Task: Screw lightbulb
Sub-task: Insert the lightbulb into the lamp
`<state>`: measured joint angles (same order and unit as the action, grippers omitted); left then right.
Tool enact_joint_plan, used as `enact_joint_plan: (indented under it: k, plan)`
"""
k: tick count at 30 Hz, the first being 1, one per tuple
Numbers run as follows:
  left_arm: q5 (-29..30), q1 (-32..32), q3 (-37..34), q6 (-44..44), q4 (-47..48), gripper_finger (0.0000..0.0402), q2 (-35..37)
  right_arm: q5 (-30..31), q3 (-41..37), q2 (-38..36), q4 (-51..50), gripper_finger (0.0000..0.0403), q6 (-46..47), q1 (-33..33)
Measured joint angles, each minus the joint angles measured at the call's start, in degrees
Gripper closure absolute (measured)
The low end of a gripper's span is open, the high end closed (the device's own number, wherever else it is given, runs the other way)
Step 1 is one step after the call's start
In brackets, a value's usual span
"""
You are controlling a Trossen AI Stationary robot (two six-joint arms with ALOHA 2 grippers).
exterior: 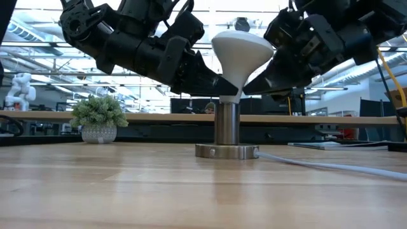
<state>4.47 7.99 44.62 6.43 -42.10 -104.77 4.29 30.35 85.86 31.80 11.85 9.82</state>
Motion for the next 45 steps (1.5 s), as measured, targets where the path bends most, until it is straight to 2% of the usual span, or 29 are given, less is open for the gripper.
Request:
enact_joint_plan:
  k: [22,29,45]
  plan:
    - [-0.94,0.02,0.00,-5.04,0.00,0.0200,0.00,1.54,0.00,-0.42,1.23,0.0403,4.07,-0.04]
    - [-0.97,0.02,0.02,-12.66,-0.03,0.0200,0.00,1.51,0.00,-0.42,1.30,0.0403,5.74,-0.04]
    - [-0.76,-1.24,0.02,-11.96,-0.48,0.0200,0.00,1.45,0.02,-0.42,4.68,0.0403,5.71,-0.04]
